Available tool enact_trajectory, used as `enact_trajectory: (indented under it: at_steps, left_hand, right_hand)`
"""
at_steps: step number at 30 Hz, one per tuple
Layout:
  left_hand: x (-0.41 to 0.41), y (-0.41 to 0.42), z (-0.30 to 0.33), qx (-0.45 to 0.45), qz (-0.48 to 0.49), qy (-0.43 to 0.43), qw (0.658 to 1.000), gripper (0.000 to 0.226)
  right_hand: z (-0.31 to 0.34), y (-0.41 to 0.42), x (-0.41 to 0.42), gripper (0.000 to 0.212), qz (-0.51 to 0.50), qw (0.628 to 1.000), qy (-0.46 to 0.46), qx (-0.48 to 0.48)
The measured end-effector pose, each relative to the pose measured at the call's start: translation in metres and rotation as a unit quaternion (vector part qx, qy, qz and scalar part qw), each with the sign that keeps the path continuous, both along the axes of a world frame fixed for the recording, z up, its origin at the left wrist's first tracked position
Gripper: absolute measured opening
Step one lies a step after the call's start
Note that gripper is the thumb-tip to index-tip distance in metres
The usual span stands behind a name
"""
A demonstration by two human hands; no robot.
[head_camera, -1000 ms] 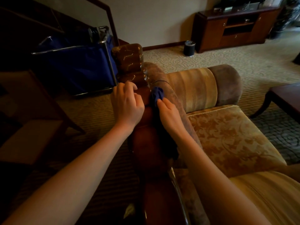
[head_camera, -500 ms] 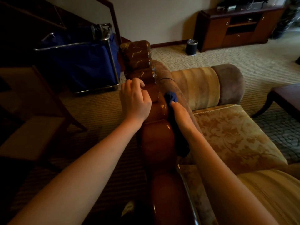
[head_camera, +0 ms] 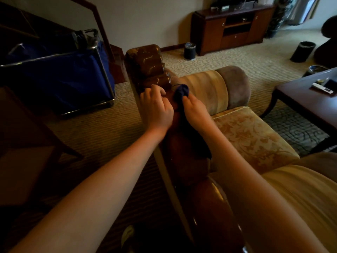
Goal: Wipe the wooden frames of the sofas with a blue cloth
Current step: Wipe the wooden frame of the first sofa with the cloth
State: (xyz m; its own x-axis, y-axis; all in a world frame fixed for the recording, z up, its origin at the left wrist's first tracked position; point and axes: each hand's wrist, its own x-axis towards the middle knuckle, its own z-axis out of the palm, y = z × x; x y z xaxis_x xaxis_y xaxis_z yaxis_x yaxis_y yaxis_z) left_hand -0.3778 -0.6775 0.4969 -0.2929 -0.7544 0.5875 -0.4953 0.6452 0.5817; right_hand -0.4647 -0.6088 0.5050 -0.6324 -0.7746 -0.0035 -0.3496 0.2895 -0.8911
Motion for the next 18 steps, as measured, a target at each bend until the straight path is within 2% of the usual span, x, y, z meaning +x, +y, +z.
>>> enact_trajectory:
  at_steps: [2,5,9,13,15,18]
  left_hand:
    - [0.001,0.0,-0.001,0.004,-0.013,0.014,1.0,0.035]
    - [0.002,-0.001,-0.001,0.011,-0.024,0.038,0.999,0.025]
    - [0.005,-0.002,-0.002,0.021,-0.055,0.052,0.997,0.027]
    - [0.01,-0.005,0.003,0.059,-0.088,0.061,0.993,0.028]
    - [0.015,-0.012,0.008,0.089,-0.127,0.095,0.983,0.03]
    - [0.025,-0.041,0.019,0.156,-0.231,0.184,0.943,0.026]
  right_hand:
    - [-0.002,-0.003,-0.01,0.028,-0.01,0.999,-0.051,0.006]
    - [-0.009,0.0,-0.009,0.025,-0.044,0.998,-0.041,0.019]
    - [-0.006,0.014,0.025,0.035,-0.139,0.983,0.07,0.095]
    - [-0.007,0.016,0.088,0.038,-0.239,0.926,0.253,0.149]
    - [-0.01,0.013,0.11,0.043,-0.237,0.916,0.276,0.171]
    - [-0.007,-0.003,0.121,0.044,-0.24,0.916,0.265,0.182]
